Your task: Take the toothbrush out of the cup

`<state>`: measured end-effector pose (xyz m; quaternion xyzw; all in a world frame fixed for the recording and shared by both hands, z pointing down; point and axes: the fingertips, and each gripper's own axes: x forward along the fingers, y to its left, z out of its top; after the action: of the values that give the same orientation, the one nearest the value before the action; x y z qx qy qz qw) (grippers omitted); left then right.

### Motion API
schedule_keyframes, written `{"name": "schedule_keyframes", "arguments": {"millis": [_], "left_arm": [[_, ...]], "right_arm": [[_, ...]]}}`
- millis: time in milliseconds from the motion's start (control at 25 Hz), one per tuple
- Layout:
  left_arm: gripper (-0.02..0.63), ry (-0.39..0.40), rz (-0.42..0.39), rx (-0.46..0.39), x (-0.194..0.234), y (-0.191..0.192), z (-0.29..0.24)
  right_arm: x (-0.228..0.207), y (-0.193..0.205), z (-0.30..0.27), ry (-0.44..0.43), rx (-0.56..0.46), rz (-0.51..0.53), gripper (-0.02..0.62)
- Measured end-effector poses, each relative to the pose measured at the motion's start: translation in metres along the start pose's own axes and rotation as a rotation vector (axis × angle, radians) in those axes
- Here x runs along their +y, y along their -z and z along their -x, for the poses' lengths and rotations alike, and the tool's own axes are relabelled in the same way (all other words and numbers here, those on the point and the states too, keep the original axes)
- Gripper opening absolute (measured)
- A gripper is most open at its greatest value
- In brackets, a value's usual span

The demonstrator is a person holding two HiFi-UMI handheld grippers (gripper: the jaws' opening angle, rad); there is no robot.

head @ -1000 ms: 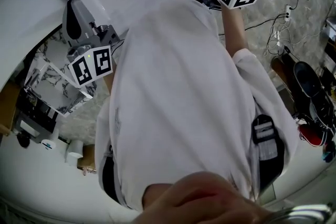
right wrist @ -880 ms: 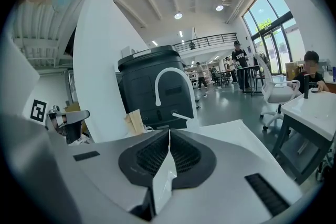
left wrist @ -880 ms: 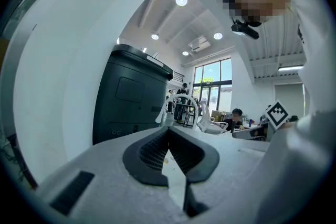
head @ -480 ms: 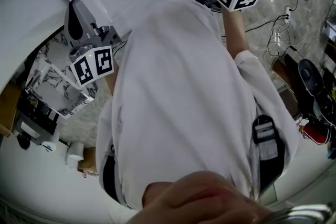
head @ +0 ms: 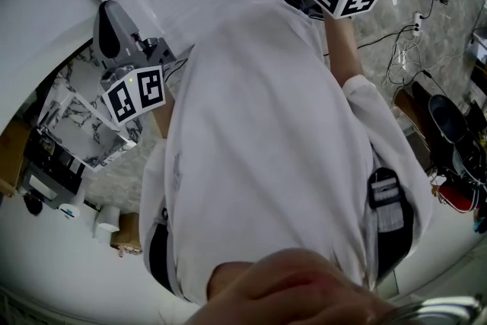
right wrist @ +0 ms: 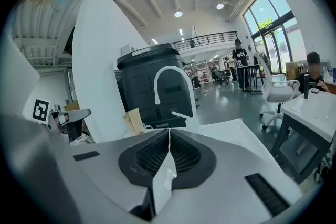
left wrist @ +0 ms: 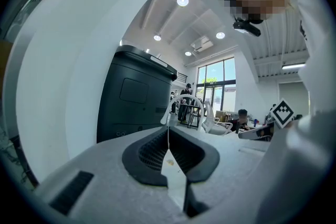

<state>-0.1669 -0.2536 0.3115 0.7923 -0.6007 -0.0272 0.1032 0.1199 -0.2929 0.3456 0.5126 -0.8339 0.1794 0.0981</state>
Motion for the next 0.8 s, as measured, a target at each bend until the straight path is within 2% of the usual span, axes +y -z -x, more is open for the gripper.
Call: {"name": "schedule_keyframes", "arguments": {"millis": [160,200,240,280,520,800], "left_arm": [[0.020,-0.008,-0.045,0.002,0.000,-0.005,-0.010],[0.046,-0.002,-0.051,0.008,0.001,-0.005,-0.015],[0.120,0.004,-0.055,0.014,0.002,-0.005,-0.022],[0.144,0.008,-0.059,0.017,0.004,-0.005,-0.028],[0.187,0.024,-0.094,-0.010,0.016,-0.009,-0.066],[0.256,0.040,-0.146,0.057,0.025,0.023,-0.119]], "right_arm": [[-0.001,0.000,-0.004,-0.014,0.008,-0.011,0.015],[-0.002,0.002,-0.004,-0.012,0.015,-0.017,0.015],[-0.002,0.004,-0.005,-0.011,0.022,-0.022,0.015],[-0.002,0.006,-0.007,-0.014,0.031,-0.024,0.015],[0.014,0.012,-0.023,-0.064,0.075,-0.017,0.015],[0.015,0.014,-0.028,-0.070,0.102,-0.017,0.015]]}}
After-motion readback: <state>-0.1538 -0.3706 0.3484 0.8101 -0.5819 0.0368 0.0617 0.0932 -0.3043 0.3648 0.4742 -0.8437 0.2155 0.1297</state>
